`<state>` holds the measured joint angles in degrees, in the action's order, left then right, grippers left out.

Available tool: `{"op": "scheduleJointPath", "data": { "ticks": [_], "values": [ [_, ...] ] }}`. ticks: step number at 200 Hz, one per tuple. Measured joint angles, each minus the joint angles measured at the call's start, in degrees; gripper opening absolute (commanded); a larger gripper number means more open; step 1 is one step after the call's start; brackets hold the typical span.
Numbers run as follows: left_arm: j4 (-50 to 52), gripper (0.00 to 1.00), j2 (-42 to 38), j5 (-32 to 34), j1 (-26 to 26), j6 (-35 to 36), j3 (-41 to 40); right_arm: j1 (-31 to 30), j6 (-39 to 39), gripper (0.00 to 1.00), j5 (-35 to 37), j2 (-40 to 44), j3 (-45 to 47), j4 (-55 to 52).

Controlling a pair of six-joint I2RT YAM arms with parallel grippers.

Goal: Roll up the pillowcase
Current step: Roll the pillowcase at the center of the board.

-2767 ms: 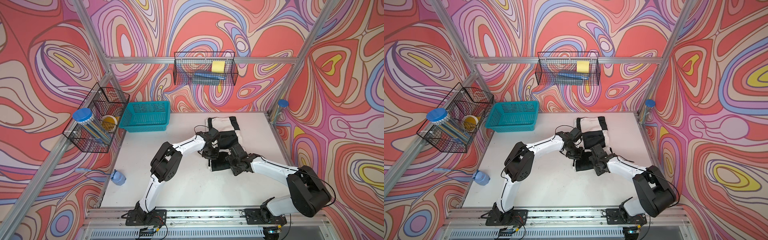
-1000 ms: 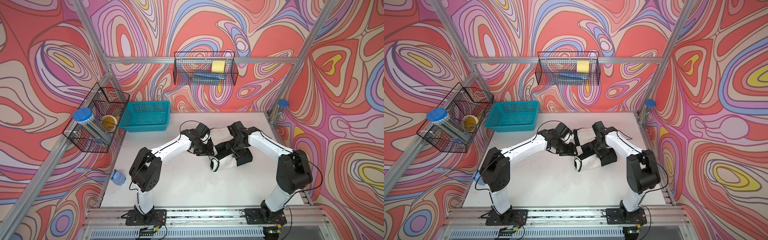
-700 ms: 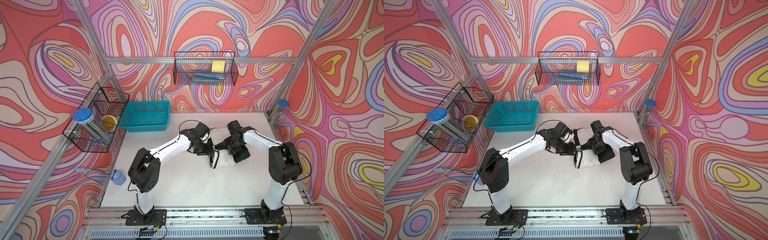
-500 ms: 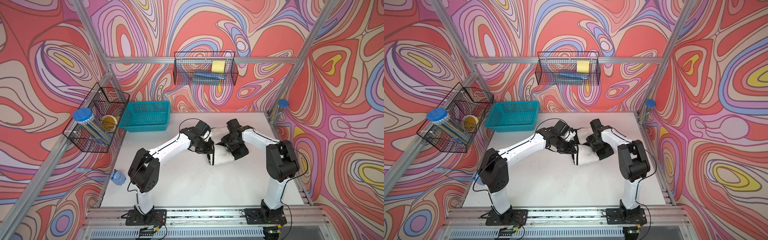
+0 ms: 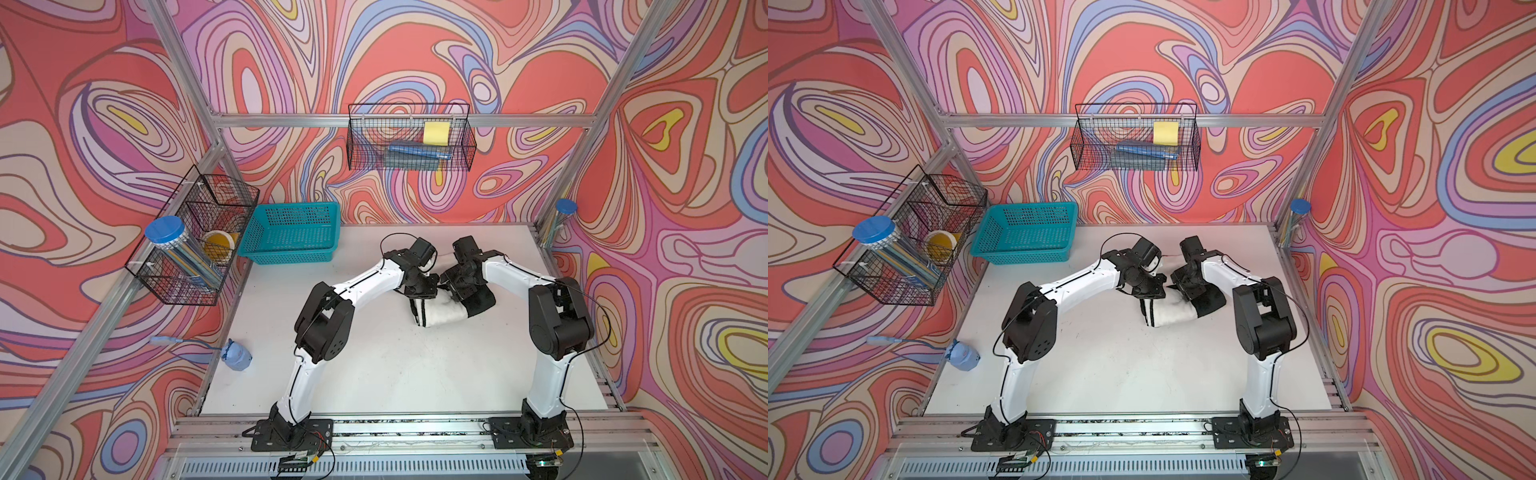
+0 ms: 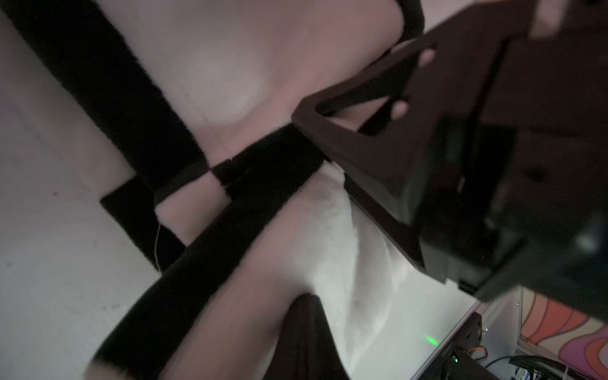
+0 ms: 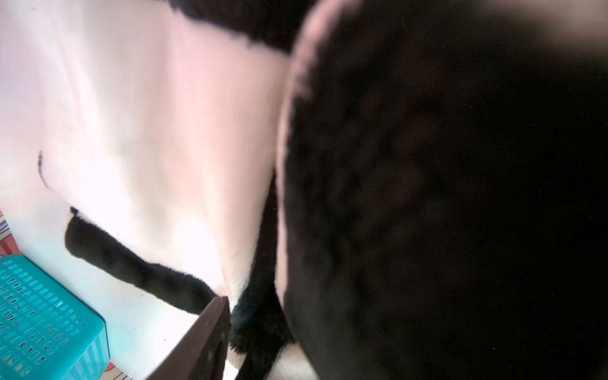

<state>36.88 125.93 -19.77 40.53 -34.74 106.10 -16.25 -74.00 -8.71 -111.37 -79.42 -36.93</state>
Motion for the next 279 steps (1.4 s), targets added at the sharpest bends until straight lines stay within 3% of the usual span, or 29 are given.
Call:
{"op": "scheduleJointPath", "data": {
  "ticks": [49, 91, 138, 183, 224, 243, 263, 279],
  "values": [
    [1.0, 0.00, 3.4, 2.7, 0.0, -1.9, 3.0, 1.0, 1.6, 0.70, 0.6, 3.7, 1.8, 1.6],
    [1.2, 0.00, 3.5, 3.1, -0.1, -2.4, 3.0, 2.1, 3.3, 0.76, 3.0, 14.2, 2.6, 0.6],
    [1.3, 0.00, 3.7, 2.4, -0.2, -3.0, 3.0, 1.6, 1.3, 0.78, 2.4, 26.1, 17.8, 1.3],
    [1.3, 0.00, 4.0, 1.4, -0.4, -3.3, 3.0, -0.4, -3.2, 0.85, 1.5, 27.9, 29.5, 7.8],
    [1.2, 0.00, 4.0, 1.2, -0.5, -3.5, 3.0, -2.9, -6.8, 0.86, 3.0, 21.4, 30.4, 17.0],
    [1.1, 0.00, 4.0, 0.9, -0.6, -3.9, 2.6, -4.7, -8.7, 0.78, 5.7, 20.0, 31.1, 20.9],
    [0.8, 0.00, 4.0, 0.1, -0.8, -4.3, 2.1, -6.0, -9.7, 0.51, 8.2, 18.6, 30.6, 23.0],
    [0.7, 0.00, 4.0, -0.5, -0.9, -4.5, 1.9, -6.4, -9.8, 0.41, 9.8, 17.5, 30.3, 24.2]
  ]
}}
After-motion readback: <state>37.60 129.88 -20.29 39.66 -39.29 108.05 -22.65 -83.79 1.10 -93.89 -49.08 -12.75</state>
